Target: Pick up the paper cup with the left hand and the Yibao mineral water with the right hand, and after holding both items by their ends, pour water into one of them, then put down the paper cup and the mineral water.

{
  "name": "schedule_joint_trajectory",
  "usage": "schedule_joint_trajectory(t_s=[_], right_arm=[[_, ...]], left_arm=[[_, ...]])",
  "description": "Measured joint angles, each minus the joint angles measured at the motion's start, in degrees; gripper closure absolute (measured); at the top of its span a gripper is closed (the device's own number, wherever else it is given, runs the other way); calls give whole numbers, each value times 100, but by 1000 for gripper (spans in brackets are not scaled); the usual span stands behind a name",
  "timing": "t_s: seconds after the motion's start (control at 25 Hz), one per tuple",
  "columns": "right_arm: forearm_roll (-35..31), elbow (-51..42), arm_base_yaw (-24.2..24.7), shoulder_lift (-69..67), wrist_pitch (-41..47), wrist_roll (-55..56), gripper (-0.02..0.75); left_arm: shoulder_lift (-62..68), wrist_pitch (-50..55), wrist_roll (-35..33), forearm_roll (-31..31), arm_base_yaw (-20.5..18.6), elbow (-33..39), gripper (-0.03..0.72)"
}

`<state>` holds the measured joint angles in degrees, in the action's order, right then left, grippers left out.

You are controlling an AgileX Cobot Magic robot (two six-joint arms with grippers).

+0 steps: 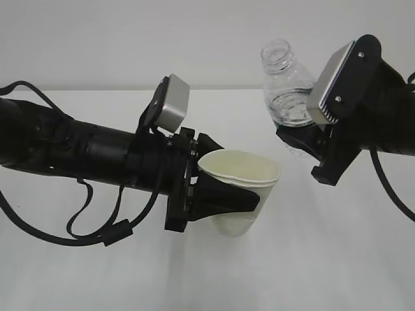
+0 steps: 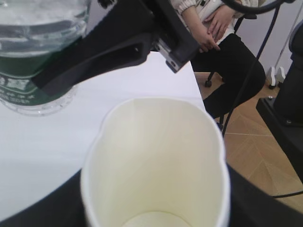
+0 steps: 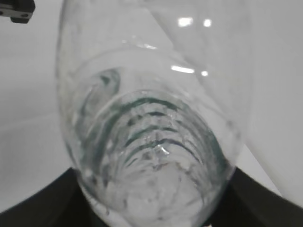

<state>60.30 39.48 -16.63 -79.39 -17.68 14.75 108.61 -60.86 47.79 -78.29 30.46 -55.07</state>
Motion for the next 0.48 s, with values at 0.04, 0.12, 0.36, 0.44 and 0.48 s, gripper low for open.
schedule_joint_trajectory(t_s=[0.04,0.12,0.36,0.44,0.48], right_arm=[[0,0,0,0,0,-20,267],[0,0,0,0,6,-44,267],[0,0,0,0,14,-237,267],[0,0,0,0,14,-276,267],[0,0,0,0,14,-318,267]], left_arm=[[0,0,0,27,0,0,278],[0,0,0,69,0,0,278],[0,-11,0,81,0,0,278],[0,-20,0,81,0,0,278],[0,-31,0,84,0,0,278]])
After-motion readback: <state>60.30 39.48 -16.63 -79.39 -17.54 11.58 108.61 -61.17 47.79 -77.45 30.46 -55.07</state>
